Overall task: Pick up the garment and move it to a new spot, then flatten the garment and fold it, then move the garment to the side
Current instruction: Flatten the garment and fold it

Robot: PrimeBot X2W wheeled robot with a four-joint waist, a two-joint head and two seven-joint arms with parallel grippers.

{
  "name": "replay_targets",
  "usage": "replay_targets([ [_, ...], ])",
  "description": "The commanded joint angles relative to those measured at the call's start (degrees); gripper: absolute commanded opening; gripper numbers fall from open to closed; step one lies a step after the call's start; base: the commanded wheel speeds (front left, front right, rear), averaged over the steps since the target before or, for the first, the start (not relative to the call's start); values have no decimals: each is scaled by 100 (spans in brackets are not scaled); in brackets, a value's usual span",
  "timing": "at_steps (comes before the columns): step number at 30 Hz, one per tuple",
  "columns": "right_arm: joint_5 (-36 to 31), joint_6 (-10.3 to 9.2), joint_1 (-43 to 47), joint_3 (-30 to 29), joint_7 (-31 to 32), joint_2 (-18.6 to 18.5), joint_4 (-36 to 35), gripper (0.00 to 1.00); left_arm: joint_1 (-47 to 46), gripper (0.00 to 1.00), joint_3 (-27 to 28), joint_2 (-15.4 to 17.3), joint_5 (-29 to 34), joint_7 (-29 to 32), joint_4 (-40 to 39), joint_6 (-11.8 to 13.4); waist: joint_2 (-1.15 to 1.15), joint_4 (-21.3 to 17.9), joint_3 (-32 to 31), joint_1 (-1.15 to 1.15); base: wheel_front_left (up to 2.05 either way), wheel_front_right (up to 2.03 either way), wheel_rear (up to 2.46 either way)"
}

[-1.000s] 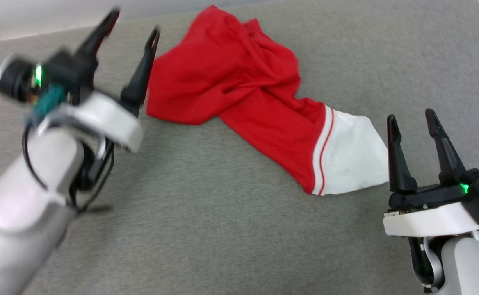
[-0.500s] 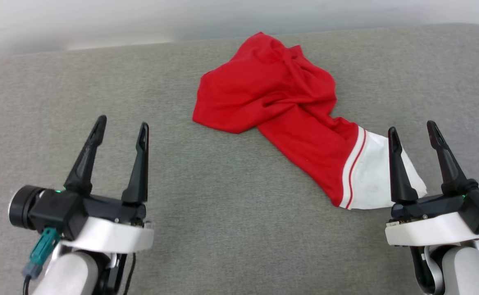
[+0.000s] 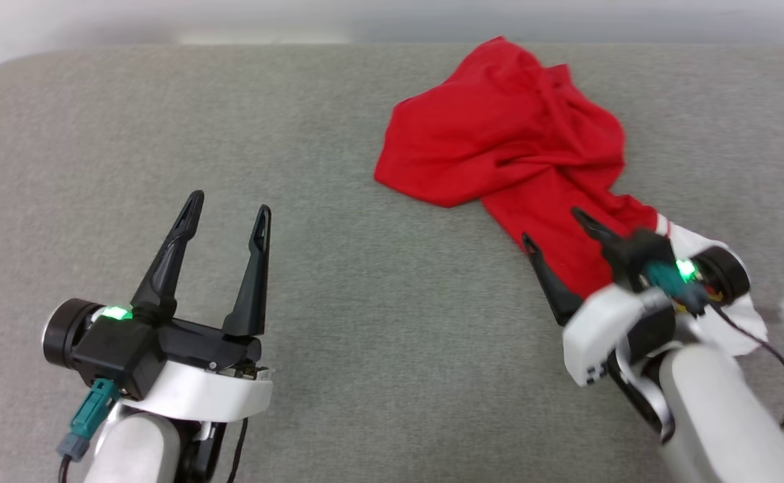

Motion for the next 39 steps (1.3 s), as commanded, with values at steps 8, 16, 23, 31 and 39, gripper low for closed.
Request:
replay_targets([
  [8,1588,-4,-1588,947,3897,-843,399,100,-78,100,149,-466,256,-13,168,-450,0,623,392,0,0,0,0],
  [16,1738,-4,-2404,967,5372,-1059,1069,100,-179,100,159,-744,346,-14,237,-584,0,1145,640,0,0,0,0],
  [23,1632,-4,-2345,1102,5272,-1086,1833,100,-219,100,175,-853,380,-15,286,-613,0,1362,676,0,0,0,0],
  [31,2163,8,-1964,1639,5015,-950,1926,0,-123,100,226,-819,391,-15,360,-618,0,1188,463,0,0,0,0],
  [39,3120,4,-1841,2210,4689,-1134,752,0,16,100,336,-699,396,-15,410,-620,0,765,-9,0,0,0,0],
])
